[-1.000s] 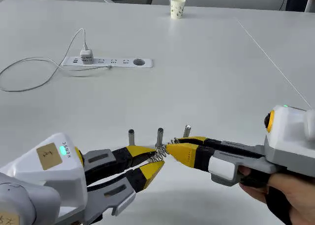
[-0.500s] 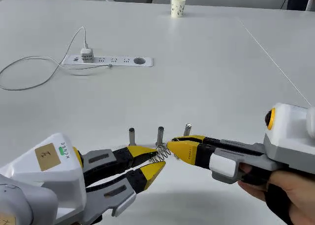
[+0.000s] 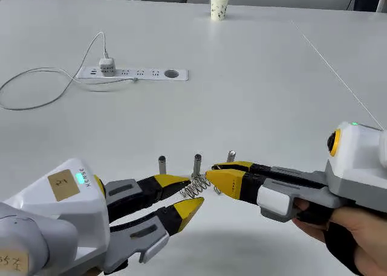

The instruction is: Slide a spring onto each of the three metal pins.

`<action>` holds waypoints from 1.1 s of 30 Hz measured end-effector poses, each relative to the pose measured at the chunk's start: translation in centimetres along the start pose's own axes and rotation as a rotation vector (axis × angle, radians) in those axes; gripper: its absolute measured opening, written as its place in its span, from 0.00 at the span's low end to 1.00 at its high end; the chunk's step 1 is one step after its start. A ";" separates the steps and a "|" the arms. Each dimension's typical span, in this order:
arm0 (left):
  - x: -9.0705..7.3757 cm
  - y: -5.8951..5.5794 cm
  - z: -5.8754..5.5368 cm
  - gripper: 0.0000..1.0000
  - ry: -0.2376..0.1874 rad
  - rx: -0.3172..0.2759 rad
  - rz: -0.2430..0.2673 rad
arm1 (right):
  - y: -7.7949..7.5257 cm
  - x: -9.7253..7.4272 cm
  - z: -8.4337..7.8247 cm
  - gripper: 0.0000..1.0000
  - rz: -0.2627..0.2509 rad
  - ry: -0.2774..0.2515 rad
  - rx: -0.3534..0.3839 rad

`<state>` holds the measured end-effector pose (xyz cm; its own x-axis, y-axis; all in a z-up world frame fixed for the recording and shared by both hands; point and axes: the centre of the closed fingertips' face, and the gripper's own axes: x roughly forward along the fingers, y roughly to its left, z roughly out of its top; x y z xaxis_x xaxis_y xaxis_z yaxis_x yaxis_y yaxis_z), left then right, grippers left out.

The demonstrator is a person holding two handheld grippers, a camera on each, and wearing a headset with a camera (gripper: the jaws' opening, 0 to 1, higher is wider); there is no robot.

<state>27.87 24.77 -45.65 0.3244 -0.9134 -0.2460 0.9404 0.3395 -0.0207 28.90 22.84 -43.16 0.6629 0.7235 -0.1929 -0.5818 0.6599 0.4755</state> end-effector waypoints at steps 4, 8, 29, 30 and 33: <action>-0.1 0.5 -1.2 0.34 0.062 -0.007 0.032 | -0.1 0.2 0.0 0.13 -0.026 0.012 -0.049; -0.5 1.1 -2.5 0.45 0.132 -0.054 0.075 | -0.3 0.3 0.2 0.13 -0.055 0.025 -0.103; -2.1 1.9 -3.9 0.71 0.139 -0.112 0.147 | -1.7 3.3 1.4 0.13 -0.145 0.082 -0.342; -2.1 1.9 -3.9 0.72 0.140 -0.113 0.148 | -1.8 3.4 1.4 0.13 -0.148 0.084 -0.346; -2.2 2.1 -4.1 0.77 0.144 -0.116 0.158 | -2.1 4.0 1.5 0.13 -0.157 0.086 -0.363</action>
<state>28.68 28.44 -49.12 0.4406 -0.8084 -0.3903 0.8584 0.5067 -0.0805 33.44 24.02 -43.62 0.7239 0.6125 -0.3177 -0.6157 0.7812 0.1033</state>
